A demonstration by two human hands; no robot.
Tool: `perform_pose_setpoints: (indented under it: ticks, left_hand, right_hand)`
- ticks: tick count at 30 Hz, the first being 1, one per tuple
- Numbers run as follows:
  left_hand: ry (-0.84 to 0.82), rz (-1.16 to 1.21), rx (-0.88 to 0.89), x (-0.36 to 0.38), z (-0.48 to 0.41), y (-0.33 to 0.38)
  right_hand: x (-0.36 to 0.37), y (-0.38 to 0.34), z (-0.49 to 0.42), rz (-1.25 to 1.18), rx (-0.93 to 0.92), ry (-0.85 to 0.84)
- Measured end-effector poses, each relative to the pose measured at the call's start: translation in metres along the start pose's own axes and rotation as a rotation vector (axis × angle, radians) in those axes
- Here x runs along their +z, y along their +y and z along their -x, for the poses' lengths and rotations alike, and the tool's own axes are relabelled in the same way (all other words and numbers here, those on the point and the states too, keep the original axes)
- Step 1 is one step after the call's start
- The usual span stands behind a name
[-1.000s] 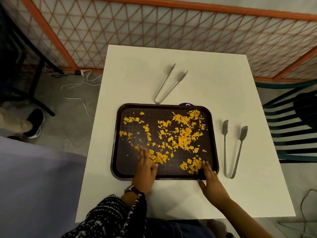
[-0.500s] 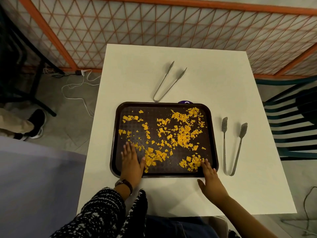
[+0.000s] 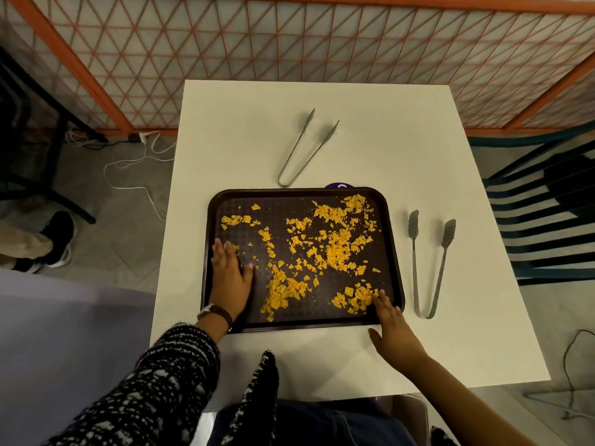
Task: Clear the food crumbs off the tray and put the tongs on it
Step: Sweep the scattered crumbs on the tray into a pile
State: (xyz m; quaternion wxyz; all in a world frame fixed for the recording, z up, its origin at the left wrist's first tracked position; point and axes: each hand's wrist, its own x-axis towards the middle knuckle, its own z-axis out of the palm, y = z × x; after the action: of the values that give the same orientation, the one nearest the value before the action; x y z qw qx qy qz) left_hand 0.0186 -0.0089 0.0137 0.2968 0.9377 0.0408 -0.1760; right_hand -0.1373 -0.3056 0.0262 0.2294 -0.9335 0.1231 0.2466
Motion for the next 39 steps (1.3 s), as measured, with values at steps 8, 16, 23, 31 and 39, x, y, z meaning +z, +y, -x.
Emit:
perform_pose_setpoints:
  ticks: [8,16,23,31,39]
  left_hand:
    - [-0.064,-0.138,0.077,0.016,0.015,0.001]
    - [-0.289,0.081,0.265,0.032,0.047,0.024]
    - [-0.020,-0.048,-0.001,-0.003,-0.018,-0.003]
    - [-0.119,-0.221,0.139,0.015,-0.004,0.001]
    - [-0.270,0.046,0.269,0.023,0.023,0.020]
  right_hand:
    - [-0.001,0.001,0.000,-0.007,0.022,0.003]
    - [0.000,0.001,0.001,-0.004,0.019,0.008]
    - [-0.001,0.003,0.000,0.003,-0.006,-0.004]
    - [-0.002,0.002,0.000,0.007,-0.010,-0.006]
    - [-0.003,0.001,0.000,0.002,0.000,-0.009]
